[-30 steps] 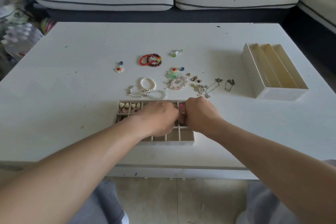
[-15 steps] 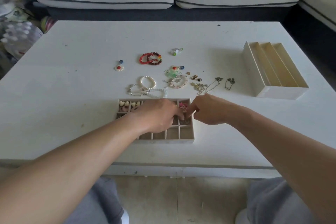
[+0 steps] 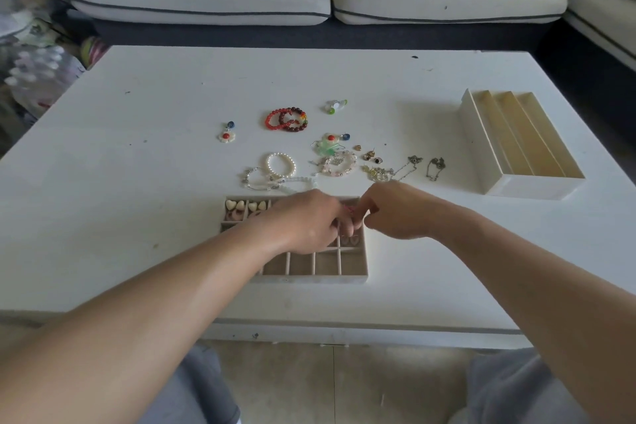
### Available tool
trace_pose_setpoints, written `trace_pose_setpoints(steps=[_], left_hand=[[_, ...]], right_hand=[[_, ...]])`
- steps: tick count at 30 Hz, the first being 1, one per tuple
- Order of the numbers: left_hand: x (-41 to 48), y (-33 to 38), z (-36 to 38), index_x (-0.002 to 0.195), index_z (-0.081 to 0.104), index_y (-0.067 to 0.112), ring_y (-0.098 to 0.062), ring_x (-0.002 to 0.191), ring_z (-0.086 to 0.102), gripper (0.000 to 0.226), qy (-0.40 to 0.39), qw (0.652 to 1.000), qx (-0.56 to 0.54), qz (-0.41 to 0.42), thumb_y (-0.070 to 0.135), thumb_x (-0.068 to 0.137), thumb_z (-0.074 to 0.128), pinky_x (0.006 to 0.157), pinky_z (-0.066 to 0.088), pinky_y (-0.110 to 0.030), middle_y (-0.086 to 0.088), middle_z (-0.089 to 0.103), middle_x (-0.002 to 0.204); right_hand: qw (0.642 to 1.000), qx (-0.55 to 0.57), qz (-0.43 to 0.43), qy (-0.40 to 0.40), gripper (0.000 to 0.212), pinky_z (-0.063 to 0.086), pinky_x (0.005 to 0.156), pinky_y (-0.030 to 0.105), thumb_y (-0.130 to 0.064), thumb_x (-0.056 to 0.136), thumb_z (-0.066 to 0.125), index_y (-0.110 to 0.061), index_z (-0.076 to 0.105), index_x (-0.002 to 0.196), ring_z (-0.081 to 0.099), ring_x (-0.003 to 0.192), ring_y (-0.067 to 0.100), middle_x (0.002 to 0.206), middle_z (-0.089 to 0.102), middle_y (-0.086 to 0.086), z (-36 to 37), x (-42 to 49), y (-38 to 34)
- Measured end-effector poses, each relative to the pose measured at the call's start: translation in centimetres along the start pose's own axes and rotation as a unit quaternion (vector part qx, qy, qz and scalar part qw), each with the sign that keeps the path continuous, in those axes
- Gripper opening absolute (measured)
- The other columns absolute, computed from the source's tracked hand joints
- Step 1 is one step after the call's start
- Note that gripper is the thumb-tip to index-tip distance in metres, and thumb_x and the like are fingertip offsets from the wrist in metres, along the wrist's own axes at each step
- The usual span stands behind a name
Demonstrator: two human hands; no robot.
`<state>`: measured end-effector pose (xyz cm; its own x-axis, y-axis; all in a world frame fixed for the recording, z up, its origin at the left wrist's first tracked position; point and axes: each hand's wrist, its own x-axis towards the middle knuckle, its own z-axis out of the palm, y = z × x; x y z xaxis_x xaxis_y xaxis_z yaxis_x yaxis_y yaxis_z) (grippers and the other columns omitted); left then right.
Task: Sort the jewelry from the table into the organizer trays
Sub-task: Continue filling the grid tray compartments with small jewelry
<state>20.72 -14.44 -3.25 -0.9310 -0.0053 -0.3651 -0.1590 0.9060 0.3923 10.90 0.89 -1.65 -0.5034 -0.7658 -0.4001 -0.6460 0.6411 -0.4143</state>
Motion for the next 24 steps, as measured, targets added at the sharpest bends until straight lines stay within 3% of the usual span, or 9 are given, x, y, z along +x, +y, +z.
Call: trace_pose_setpoints(steps=[3, 5, 9, 12, 20, 24], left_hand=[[1.0, 0.2, -1.0, 0.083, 0.073, 0.033, -0.007, 0.068, 0.06, 0.036, 0.049, 0.998, -0.039, -0.022, 0.01, 0.086, 0.046, 0.065, 0.05, -0.027, 0.015, 0.07, 0.092], [1.9, 0.0, -1.4, 0.083, 0.072, 0.031, -0.009, 0.063, 0.058, 0.034, 0.078, 0.996, -0.04, -0.033, 0.009, 0.088, 0.046, 0.058, 0.045, -0.026, 0.012, 0.068, 0.085], [4.7, -1.0, -1.5, 0.095, 0.07, 0.03, -0.016, 0.086, 0.065, 0.025, 0.144, 0.988, -0.036, -0.052, 0.013, 0.094, 0.052, 0.076, 0.055, -0.034, 0.007, 0.07, 0.103], [7.0, -1.6, -1.4, 0.1, 0.069, 0.03, -0.017, 0.092, 0.064, 0.02, 0.185, 0.978, -0.043, -0.084, 0.016, 0.096, 0.055, 0.079, 0.054, -0.033, 0.008, 0.069, 0.109], [9.9, -1.5, -1.5, 0.108, 0.071, 0.027, -0.021, 0.099, 0.065, 0.021, 0.231, 0.963, -0.072, -0.118, 0.02, 0.097, 0.055, 0.085, 0.057, -0.039, 0.005, 0.07, 0.114], [10.0, -1.3, -1.5, 0.11, 0.071, 0.024, -0.02, 0.099, 0.064, 0.021, 0.236, 0.963, -0.076, -0.106, 0.021, 0.097, 0.055, 0.083, 0.056, -0.036, 0.004, 0.07, 0.115]], right_hand=[[0.995, 0.066, 0.019, 0.079, 0.031, 0.043, 0.061, 0.027, -0.013, 0.09, 0.053, -0.034, 0.073, 0.081, 0.052, 0.067, 0.01, 0.075, 0.057, -0.013, -1.3, 1.1, 1.2], [0.988, 0.085, 0.041, 0.119, 0.029, 0.041, 0.059, 0.025, -0.011, 0.09, 0.054, -0.032, 0.072, 0.081, 0.052, 0.066, 0.008, 0.075, 0.057, -0.015, -1.6, 2.1, 2.8], [0.968, 0.103, 0.12, 0.196, 0.027, 0.046, 0.061, 0.026, -0.01, 0.091, 0.053, -0.024, 0.076, 0.096, 0.06, 0.077, 0.014, 0.092, 0.072, -0.006, -1.7, 4.6, 6.2], [0.944, 0.147, 0.157, 0.25, 0.036, 0.051, 0.073, 0.029, -0.005, 0.09, 0.048, -0.025, 0.075, 0.103, 0.062, 0.09, 0.02, 0.108, 0.069, -0.005, -2.0, 6.5, 8.1], [0.943, 0.145, 0.142, 0.264, 0.009, 0.058, 0.072, 0.034, -0.025, 0.081, 0.076, -0.025, 0.075, 0.091, 0.066, 0.082, 0.018, 0.089, 0.071, -0.006, -1.4, 9.9, 7.7], [0.947, 0.123, 0.143, 0.259, 0.008, 0.059, 0.073, 0.035, -0.015, 0.084, 0.071, -0.022, 0.075, 0.087, 0.067, 0.083, 0.022, 0.089, 0.072, 0.001, -0.8, 10.4, 7.5]])
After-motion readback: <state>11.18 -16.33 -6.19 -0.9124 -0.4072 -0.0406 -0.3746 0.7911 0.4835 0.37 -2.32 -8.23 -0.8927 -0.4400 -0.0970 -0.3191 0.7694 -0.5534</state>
